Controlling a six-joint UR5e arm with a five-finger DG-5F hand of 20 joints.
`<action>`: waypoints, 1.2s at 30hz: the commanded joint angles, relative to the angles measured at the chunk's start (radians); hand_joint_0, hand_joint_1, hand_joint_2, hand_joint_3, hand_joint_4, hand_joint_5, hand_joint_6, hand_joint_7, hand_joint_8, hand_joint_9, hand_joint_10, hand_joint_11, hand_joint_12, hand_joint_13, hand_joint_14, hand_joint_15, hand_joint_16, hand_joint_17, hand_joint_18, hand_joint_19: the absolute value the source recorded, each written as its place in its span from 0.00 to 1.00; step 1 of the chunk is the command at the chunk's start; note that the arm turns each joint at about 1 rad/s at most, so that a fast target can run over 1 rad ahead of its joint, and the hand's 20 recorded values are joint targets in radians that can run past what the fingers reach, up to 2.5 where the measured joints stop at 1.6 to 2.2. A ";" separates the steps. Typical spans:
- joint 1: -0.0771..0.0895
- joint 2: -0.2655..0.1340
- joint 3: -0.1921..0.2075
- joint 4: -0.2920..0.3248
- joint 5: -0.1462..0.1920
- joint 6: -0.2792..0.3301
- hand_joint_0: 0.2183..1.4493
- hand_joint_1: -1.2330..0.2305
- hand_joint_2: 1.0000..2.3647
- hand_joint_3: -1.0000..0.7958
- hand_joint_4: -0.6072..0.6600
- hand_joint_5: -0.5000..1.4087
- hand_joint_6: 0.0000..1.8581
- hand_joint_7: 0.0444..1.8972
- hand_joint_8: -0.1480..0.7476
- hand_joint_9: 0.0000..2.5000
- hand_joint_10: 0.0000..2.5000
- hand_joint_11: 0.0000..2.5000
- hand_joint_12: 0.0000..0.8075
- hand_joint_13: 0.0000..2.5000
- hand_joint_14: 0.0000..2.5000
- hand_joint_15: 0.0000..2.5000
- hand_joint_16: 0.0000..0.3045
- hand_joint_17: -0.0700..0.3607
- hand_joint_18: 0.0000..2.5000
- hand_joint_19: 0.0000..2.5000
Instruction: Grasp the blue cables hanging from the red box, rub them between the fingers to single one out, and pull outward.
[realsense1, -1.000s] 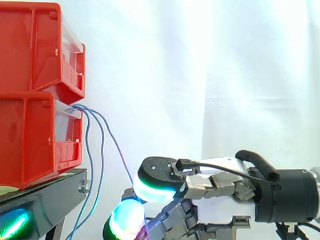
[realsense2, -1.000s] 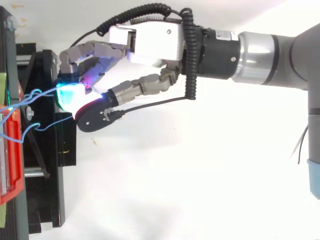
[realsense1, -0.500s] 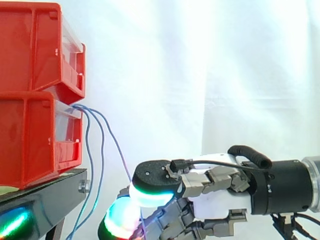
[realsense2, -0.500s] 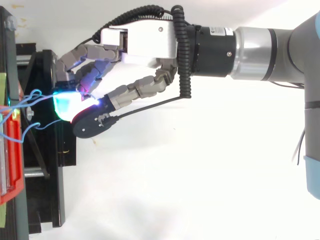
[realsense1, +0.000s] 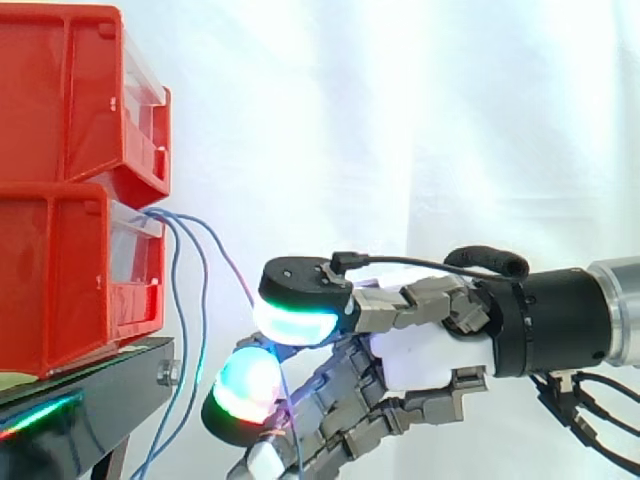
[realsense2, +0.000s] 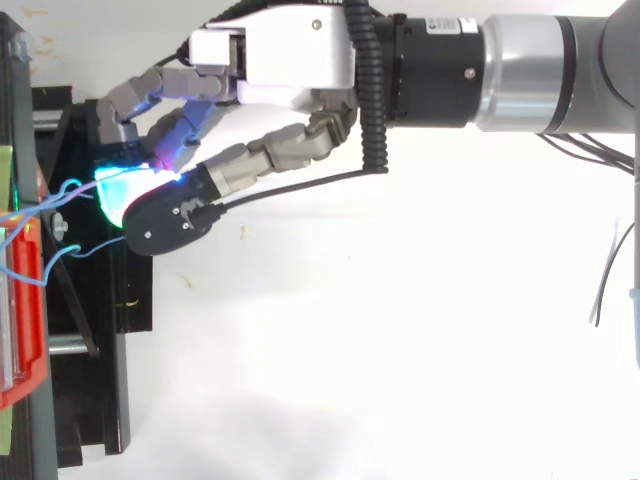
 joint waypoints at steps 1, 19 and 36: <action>-0.003 0.001 0.015 -0.018 -0.001 -0.003 0.24 0.51 0.00 0.31 0.65 0.22 0.27 0.67 0.50 0.32 0.01 0.16 0.47 0.20 0.00 0.09 0.17 0.43 0.21 0.15; -0.018 -0.001 -0.028 0.034 -0.016 0.016 0.24 0.53 0.00 0.31 0.66 0.21 0.27 0.63 0.51 0.32 0.01 0.15 0.47 0.20 0.00 0.08 0.17 0.43 0.21 0.15; -0.029 0.019 0.006 -0.057 -0.057 0.016 0.28 0.42 0.01 0.36 0.62 0.19 0.40 0.50 0.50 0.33 0.01 0.17 0.45 0.21 0.00 0.08 0.16 0.42 0.22 0.15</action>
